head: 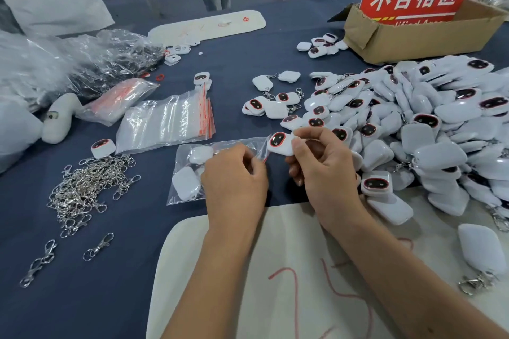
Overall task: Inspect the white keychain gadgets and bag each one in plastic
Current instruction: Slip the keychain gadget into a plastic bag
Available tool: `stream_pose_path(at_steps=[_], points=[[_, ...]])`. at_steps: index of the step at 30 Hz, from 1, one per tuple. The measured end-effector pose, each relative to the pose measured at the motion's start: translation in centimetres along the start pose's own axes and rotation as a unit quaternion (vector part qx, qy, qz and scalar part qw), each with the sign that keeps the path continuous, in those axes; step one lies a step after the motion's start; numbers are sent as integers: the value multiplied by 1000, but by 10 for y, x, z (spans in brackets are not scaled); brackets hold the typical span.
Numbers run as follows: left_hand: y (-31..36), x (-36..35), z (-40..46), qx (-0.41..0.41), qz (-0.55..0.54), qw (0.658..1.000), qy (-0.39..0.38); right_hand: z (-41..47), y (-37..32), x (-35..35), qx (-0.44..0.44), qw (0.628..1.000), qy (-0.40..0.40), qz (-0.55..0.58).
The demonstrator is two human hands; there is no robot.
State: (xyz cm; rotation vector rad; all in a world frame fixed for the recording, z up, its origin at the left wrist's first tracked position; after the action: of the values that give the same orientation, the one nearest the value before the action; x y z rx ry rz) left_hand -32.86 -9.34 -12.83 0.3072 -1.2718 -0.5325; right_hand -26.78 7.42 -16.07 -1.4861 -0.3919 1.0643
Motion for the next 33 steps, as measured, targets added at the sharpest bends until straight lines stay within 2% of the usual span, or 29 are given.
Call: stream_pose_path(at_steps=[4,7,11,14,16,18,20,22,26,28,30,33], points=[[-6,0,3,20,-52,998,-16,-1,-4,2,32,998,3,-58],[1,8,0,11,-83,996,22,-3,-11,-3,76,988,-12,-137],[26,21,-14,-89,-40,988,117,-2,-10,-5,68,983,-28,-167],[34,20,-18,-154,-97,975,124,-5,-12,-12,66,981,-70,-168],[37,19,-19,-186,-118,967,128,-4,-16,-7,81,985,-40,-148],[39,19,-19,-191,-133,964,127,-4,-22,5,101,985,27,-138],[33,19,-17,-148,-179,965,120,-6,-29,13,125,978,76,-147],[14,28,-12,-59,-269,949,151,-9,-34,14,139,973,93,-159],[-51,45,1,129,-435,852,261,-11,-36,15,135,968,111,-178],[-76,47,5,186,-443,830,284,-13,-39,16,143,964,132,-183],[-77,49,6,180,-421,844,281,-14,-42,17,151,960,142,-190],[-28,42,5,55,-326,922,203,-15,-43,14,149,960,131,-199]])
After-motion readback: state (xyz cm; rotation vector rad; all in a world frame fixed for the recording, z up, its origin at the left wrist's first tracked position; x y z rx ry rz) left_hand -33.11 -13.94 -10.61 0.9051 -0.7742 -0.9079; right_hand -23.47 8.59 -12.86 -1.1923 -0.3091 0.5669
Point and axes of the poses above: each hand's wrist, its own z-axis towards the middle knuckle, its own x-axis out of the back of the hand, y = z × x, the point moved 8 cm from there along z, towards the middle knuckle, and after that the axes turned 14 degrees about z, right-handed, at the moved point
